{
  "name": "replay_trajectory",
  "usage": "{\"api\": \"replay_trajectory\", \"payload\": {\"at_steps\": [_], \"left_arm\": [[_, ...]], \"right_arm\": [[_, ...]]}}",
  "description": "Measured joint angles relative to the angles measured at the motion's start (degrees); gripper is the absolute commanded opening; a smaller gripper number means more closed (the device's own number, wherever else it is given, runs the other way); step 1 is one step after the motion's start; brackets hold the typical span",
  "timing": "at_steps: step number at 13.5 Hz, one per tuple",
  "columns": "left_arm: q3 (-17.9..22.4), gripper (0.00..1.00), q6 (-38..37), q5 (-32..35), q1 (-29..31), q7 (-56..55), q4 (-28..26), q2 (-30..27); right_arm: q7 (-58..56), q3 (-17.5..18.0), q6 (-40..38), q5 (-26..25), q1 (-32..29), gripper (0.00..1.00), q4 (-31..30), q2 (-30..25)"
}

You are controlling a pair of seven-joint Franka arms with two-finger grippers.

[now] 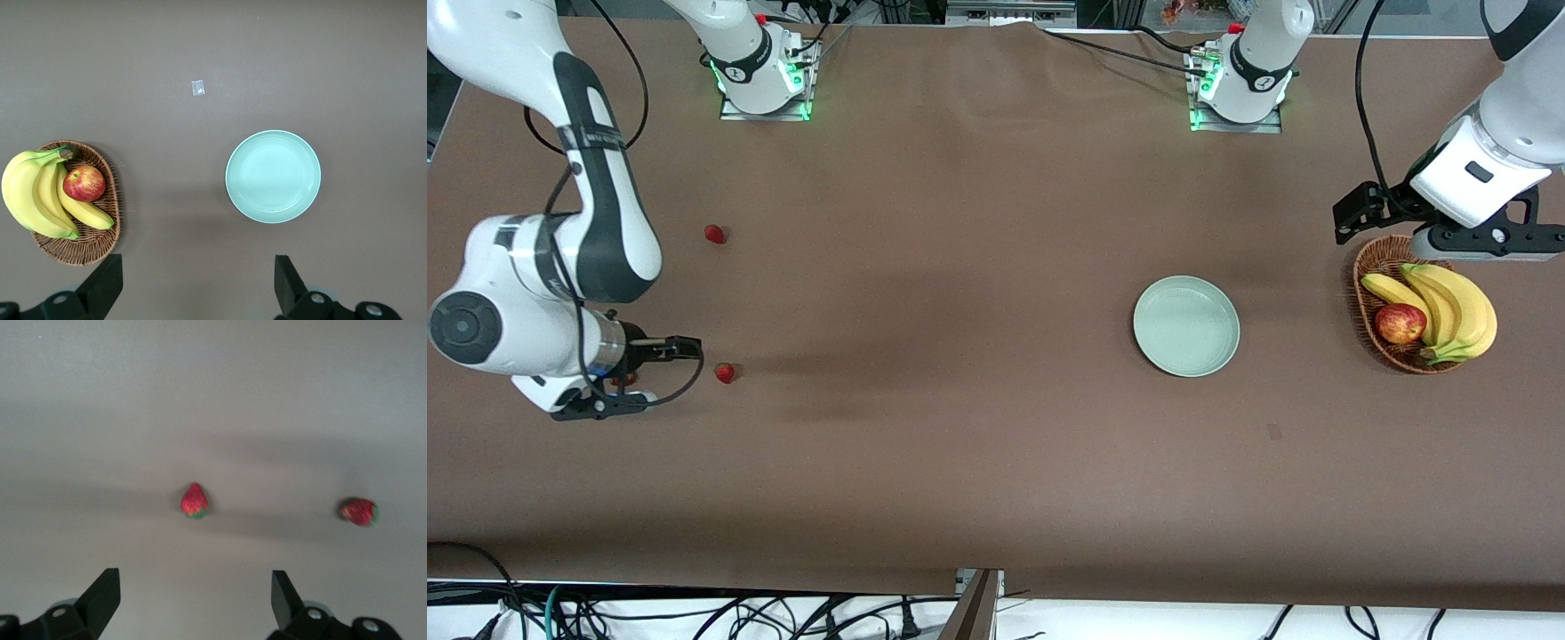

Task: Collect all strawberries into plate
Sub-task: 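Close the right gripper on the strawberry and lift it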

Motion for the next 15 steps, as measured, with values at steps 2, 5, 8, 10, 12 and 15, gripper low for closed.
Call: {"api": "replay_trajectory", "payload": {"at_steps": [2,5,8,10,12,15], "left_arm": [[0.0,1.0,-0.01,0.0,0.0,0.0,0.0,0.0],[0.0,1.0,-0.01,0.0,0.0,0.0,0.0,0.0],[0.0,1.0,-0.02,0.0,0.0,0.0,0.01,0.0],[0.0,1.0,-0.03,0.0,0.0,0.0,0.01,0.01],[0.0,1.0,-0.03,0.0,0.0,0.0,0.01,0.01],[0.0,1.0,-0.03,0.0,0.0,0.0,0.01,0.01]], "right_arm": [[0.03,0.0,3.14,0.0,0.34,1.0,-0.07,2.58],[0.03,0.03,7.45,0.0,0.77,1.0,-0.11,6.33],[0.03,0.03,9.74,0.0,1.16,1.0,-0.58,8.86],[0.03,0.03,11.01,0.0,1.17,1.0,-1.55,9.51],[0.03,0.03,11.28,0.0,1.17,1.0,-2.0,9.67],[0.03,0.01,11.34,0.0,1.14,1.0,-2.44,9.95]]}}
